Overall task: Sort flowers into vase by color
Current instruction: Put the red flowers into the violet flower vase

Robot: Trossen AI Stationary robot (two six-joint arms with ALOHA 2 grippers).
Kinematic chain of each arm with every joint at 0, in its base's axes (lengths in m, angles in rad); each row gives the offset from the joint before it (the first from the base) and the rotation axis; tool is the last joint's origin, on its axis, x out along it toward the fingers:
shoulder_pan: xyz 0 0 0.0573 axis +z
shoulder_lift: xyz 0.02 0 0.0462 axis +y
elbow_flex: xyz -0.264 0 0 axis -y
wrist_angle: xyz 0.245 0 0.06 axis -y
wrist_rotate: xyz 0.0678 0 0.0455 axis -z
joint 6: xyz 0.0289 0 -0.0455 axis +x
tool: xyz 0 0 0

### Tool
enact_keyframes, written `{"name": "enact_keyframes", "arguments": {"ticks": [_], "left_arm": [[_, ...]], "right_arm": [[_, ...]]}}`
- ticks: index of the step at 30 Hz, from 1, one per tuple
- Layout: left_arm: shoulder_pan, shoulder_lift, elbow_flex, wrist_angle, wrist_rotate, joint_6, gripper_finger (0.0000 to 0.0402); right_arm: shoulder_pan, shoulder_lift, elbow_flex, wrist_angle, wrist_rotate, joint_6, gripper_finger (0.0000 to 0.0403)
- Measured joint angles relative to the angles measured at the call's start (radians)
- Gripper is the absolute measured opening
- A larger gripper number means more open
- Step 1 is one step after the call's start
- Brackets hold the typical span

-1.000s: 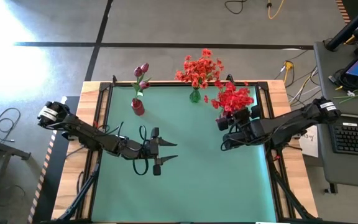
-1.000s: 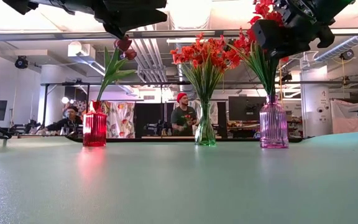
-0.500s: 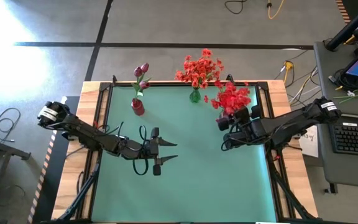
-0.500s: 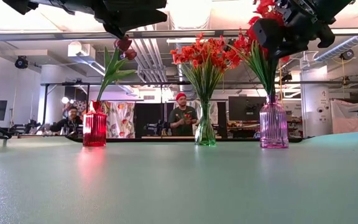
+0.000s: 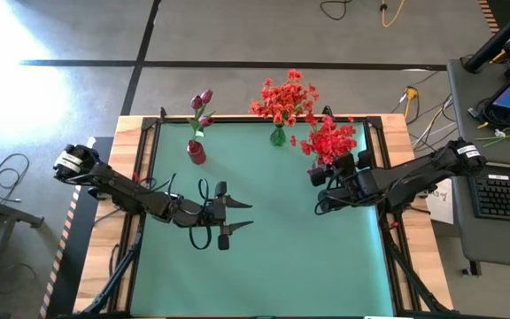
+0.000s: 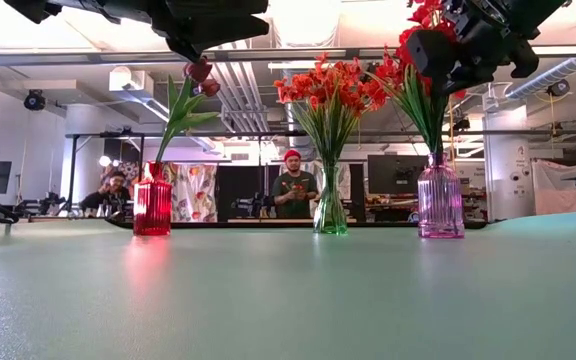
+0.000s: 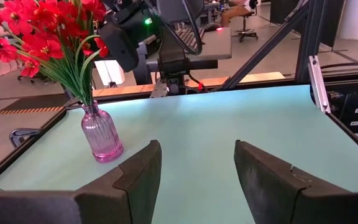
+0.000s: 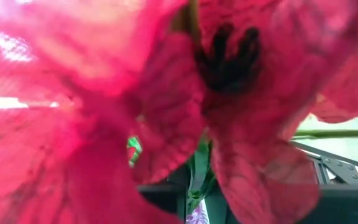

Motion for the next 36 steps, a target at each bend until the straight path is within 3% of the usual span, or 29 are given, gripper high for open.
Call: {"name": "enact_keyframes", "arguments": {"ticks": [36], "left_arm": [[0.0,-0.001,0.0,0.001,0.0,0.0,0.0189]], "right_arm": [[0.0,0.01,-0.069,0.056,-0.015,0.038,0.0018]]}}
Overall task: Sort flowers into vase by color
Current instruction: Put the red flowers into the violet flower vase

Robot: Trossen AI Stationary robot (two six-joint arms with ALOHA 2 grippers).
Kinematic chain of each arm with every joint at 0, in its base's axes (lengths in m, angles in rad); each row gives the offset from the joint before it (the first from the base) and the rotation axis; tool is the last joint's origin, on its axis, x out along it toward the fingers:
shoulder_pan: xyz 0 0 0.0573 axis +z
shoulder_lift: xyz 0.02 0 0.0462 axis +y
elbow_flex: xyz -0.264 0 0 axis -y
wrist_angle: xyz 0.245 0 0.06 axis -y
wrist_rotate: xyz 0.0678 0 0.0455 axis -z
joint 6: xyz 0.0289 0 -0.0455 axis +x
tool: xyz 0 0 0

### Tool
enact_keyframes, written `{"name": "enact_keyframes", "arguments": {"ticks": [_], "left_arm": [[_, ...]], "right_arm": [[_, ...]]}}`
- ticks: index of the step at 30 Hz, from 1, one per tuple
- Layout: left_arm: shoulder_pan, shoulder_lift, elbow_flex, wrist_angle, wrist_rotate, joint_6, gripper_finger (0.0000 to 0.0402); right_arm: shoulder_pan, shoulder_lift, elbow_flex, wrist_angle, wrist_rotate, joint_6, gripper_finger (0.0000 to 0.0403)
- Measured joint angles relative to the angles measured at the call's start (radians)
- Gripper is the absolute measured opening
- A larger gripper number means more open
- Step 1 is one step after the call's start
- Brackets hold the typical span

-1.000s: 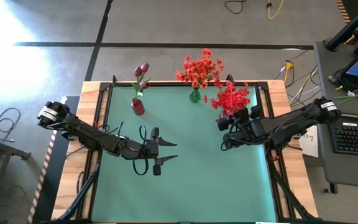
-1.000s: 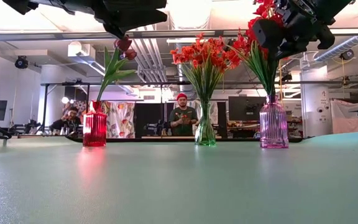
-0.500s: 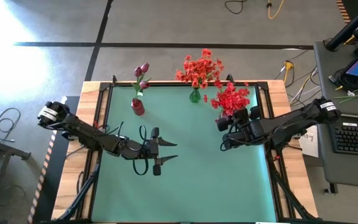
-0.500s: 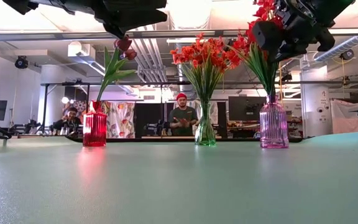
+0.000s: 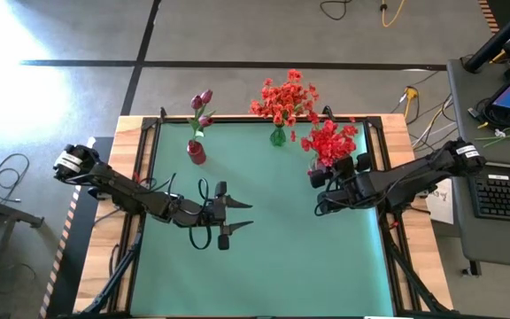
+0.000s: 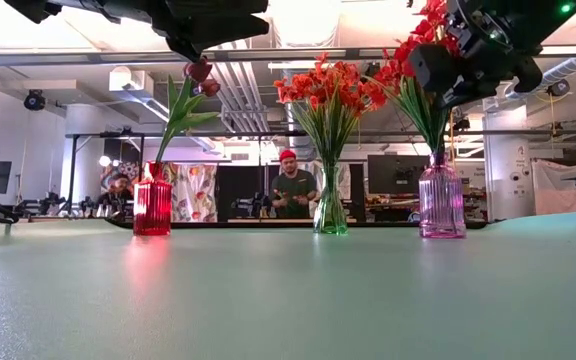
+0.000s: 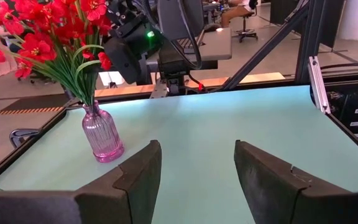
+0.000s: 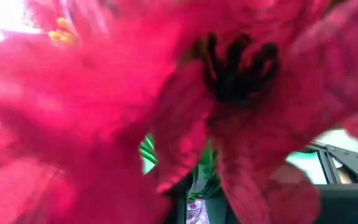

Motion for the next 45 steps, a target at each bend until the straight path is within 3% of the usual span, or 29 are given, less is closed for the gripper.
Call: {"name": "enact_keyframes", "arguments": {"ticks": [45], "left_arm": [[0.0,0.0,0.0,0.0,0.0,-0.007,0.0189]], "right_arm": [[0.0,0.0,-0.002,-0.001,0.003,-0.047,0.0018]]}}
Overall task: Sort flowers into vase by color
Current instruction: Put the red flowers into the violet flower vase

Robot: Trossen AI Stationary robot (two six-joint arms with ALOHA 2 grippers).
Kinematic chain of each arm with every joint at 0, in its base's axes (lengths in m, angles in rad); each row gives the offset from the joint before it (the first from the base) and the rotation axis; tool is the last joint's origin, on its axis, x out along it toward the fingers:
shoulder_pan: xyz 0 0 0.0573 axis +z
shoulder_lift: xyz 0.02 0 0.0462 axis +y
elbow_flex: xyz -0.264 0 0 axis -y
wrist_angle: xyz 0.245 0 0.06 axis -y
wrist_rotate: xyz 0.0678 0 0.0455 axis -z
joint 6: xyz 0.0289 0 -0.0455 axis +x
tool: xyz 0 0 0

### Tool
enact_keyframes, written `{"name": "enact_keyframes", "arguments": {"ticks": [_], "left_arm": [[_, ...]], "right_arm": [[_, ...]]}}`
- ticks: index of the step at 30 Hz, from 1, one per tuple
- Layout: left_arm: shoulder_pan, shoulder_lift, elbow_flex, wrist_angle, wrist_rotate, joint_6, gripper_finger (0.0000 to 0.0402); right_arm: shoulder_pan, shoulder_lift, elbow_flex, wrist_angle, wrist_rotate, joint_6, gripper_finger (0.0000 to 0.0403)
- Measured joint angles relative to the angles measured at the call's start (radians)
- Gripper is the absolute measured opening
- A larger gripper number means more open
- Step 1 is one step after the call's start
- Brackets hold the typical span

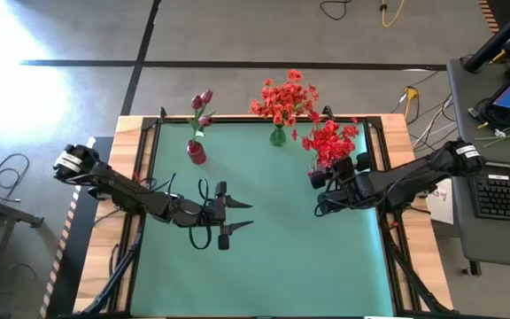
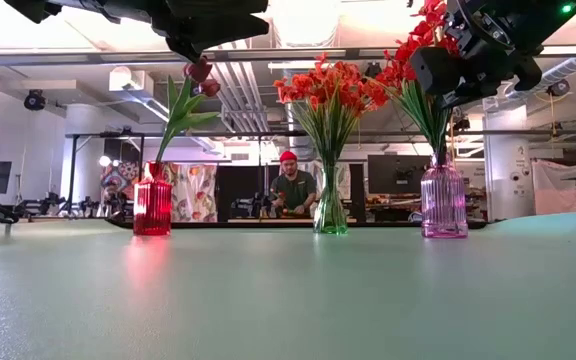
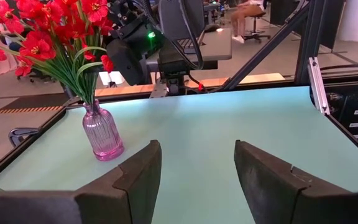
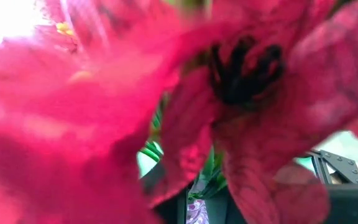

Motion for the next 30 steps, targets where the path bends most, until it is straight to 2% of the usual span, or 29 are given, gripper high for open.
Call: {"name": "enact_keyframes", "arguments": {"ticks": [30], "left_arm": [[0.0,0.0,0.0,0.0,0.0,-0.005,0.0189]], "right_arm": [[0.0,0.0,0.0,0.0,-0.001,-0.019,0.0018]]}}
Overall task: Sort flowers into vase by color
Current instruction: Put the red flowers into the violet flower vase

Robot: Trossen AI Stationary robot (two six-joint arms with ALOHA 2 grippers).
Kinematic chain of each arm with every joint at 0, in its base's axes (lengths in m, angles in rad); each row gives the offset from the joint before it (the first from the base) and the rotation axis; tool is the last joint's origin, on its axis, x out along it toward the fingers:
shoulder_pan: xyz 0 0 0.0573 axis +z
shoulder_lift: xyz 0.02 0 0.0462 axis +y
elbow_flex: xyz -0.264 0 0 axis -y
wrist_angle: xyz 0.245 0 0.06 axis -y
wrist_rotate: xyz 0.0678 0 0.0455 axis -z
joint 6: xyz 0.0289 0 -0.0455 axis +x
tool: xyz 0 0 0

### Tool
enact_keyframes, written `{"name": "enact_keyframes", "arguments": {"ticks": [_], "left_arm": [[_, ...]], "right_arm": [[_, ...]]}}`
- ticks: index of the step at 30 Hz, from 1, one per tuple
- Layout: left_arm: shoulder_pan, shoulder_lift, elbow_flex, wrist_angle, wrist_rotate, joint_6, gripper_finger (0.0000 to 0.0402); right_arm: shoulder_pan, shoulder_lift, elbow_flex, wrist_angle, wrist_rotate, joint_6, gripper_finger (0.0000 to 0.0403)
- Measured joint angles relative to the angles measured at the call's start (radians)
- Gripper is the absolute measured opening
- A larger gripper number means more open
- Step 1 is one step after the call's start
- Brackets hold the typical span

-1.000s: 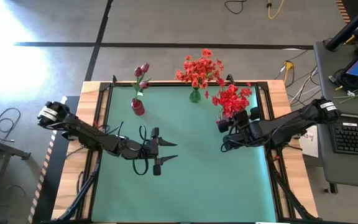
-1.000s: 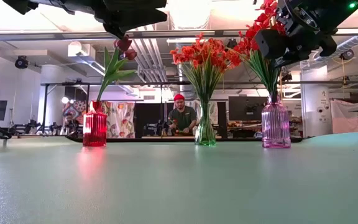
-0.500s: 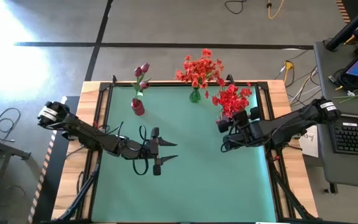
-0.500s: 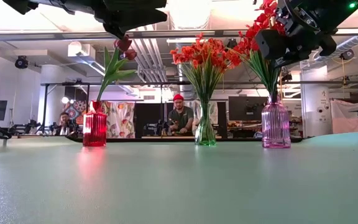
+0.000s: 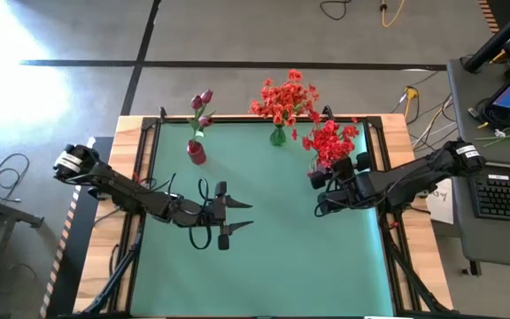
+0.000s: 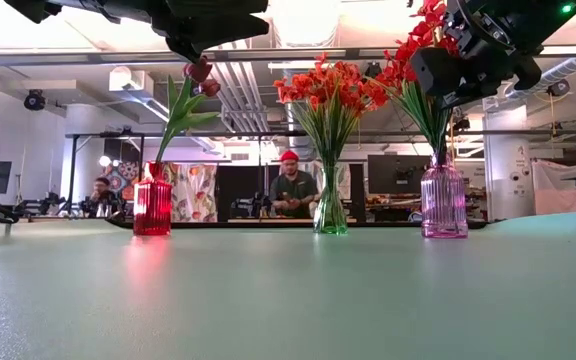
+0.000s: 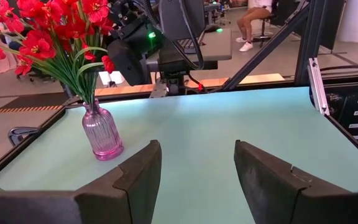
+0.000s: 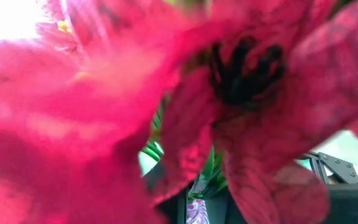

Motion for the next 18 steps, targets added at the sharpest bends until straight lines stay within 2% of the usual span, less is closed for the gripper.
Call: {"name": "enact_keyframes", "arguments": {"ticks": [18], "left_arm": [[0.0,0.0,0.0,0.0,0.0,-0.005,0.0189]], "right_arm": [[0.0,0.0,-0.008,0.001,0.0,0.001,0.0018]]}}
